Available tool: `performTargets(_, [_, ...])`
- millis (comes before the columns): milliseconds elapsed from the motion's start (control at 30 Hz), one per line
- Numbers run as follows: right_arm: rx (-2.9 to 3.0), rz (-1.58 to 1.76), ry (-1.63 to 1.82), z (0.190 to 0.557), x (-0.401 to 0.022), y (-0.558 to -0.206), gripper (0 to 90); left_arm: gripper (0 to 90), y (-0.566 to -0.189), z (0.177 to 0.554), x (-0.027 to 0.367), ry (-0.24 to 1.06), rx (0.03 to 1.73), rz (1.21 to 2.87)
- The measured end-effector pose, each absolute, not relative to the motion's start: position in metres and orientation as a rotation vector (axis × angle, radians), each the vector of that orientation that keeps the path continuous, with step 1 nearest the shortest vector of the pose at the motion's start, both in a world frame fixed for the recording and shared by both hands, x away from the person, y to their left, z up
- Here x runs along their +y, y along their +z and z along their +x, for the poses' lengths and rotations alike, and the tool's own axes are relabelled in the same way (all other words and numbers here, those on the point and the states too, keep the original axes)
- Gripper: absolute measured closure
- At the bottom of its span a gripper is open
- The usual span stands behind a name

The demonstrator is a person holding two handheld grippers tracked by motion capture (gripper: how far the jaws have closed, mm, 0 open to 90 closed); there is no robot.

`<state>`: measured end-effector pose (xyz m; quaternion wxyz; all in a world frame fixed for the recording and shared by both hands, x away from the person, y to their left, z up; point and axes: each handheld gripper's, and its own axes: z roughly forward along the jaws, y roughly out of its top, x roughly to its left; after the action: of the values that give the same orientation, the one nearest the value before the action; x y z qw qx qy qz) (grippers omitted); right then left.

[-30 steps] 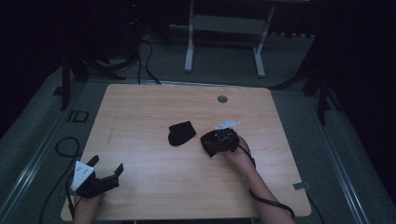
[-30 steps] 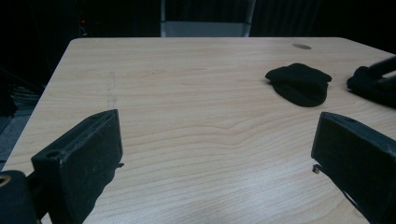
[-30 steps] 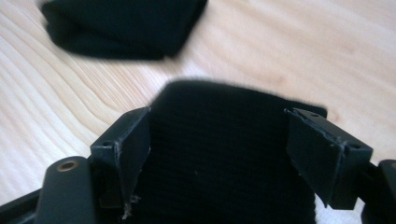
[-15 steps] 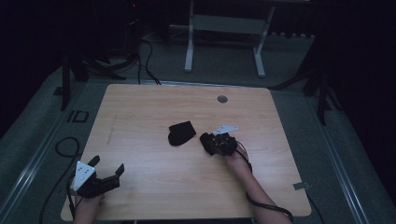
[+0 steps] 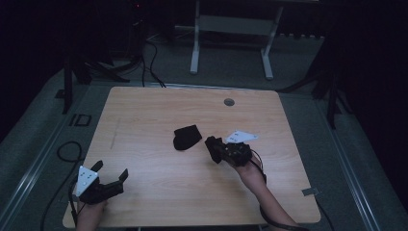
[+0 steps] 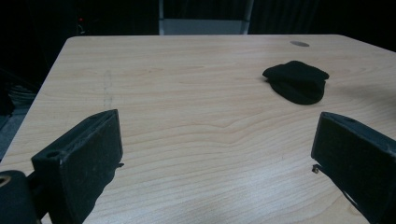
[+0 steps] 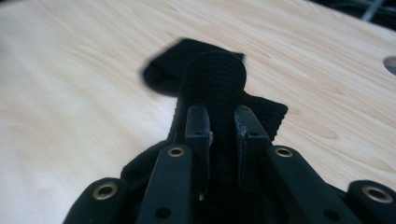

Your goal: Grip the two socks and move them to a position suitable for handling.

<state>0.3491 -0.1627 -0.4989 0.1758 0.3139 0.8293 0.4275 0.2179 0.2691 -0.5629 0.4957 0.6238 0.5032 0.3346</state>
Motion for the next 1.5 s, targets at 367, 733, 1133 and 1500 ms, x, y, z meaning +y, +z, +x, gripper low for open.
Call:
performTargets(367, [2.433,0.898,1.183,0.285,-0.169,-0.534,78.1,2.3,-0.563,0.219,0.265,0.798,1.208,1.525])
performTargets(733, [2.429,1.052,1.122,0.298,-0.162,-0.556,57.1,2.3,-0.563,0.222,0.261,0.781,1.197,1.538])
performTargets(1133, [2.423,0.983,1.094,0.304,-0.170,-0.540,37.6,3.9,-0.562,0.224,0.241,0.682,1.157,1.605])
performTargets(1500, [2.476,0.852,0.939,0.303,-0.163,-0.558,76.1,6.0,-0.562,0.227,0.202,0.552,1.041,1.719])
